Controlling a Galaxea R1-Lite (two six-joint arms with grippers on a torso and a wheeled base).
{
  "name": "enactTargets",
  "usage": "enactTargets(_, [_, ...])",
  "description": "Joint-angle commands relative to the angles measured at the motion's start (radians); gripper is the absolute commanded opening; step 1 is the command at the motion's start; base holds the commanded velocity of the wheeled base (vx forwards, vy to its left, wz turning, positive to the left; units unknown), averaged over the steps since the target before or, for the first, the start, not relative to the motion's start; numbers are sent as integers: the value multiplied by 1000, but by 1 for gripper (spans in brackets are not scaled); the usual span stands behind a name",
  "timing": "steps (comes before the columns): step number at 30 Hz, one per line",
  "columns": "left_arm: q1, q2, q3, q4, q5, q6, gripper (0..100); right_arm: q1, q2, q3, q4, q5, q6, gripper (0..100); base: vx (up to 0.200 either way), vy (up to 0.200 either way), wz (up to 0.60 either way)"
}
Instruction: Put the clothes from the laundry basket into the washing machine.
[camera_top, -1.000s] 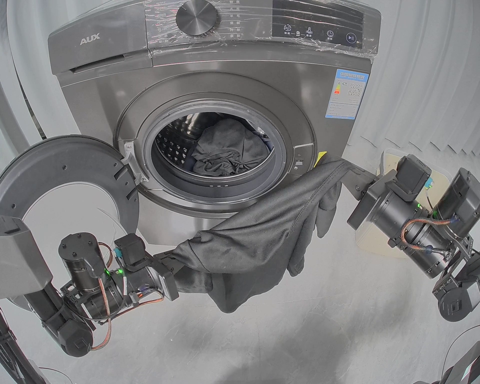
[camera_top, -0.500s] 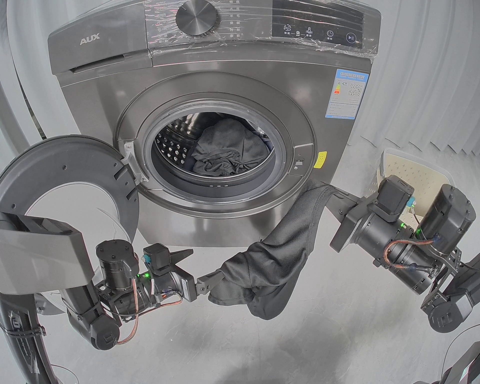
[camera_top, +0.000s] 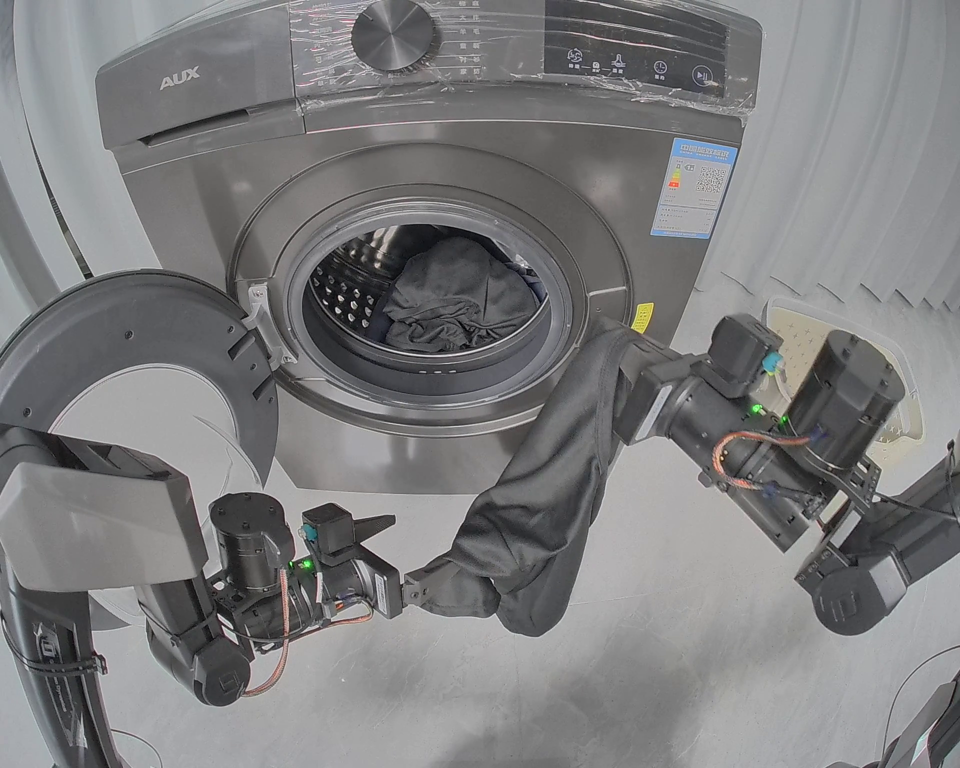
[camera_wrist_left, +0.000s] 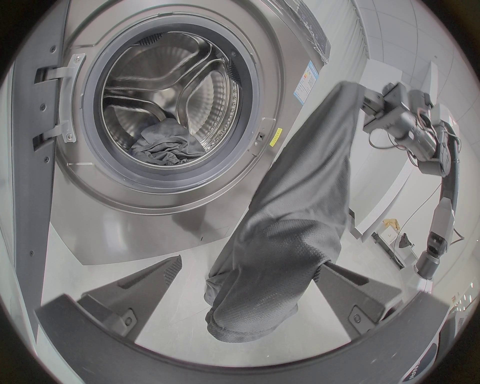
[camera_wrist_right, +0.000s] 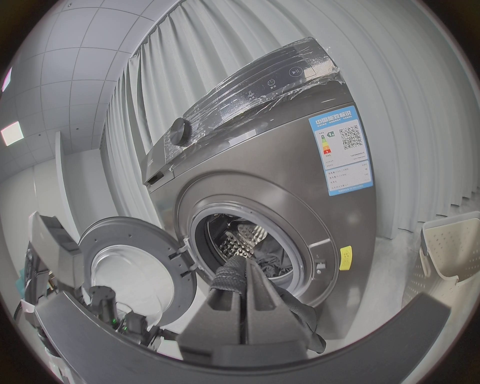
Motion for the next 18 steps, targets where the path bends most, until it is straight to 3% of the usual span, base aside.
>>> enactTargets(1, [-16, -25, 58, 0, -6, 32, 100, -12, 113, -150, 19, -14, 0, 0, 0, 0, 0])
enactTargets(9, [-28, -102, 134, -2, -20, 44, 100, -33, 179, -257, 29, -16, 20, 0, 0, 0, 0])
enactTargets(12, [-69, -158, 167, -2, -86, 61, 100, -30, 187, -266, 29, -16, 20, 0, 0, 0, 0])
enactTargets(18, [-134, -160, 107, 0, -92, 67, 100, -26, 193, -277, 29, -17, 20, 0, 0, 0, 0])
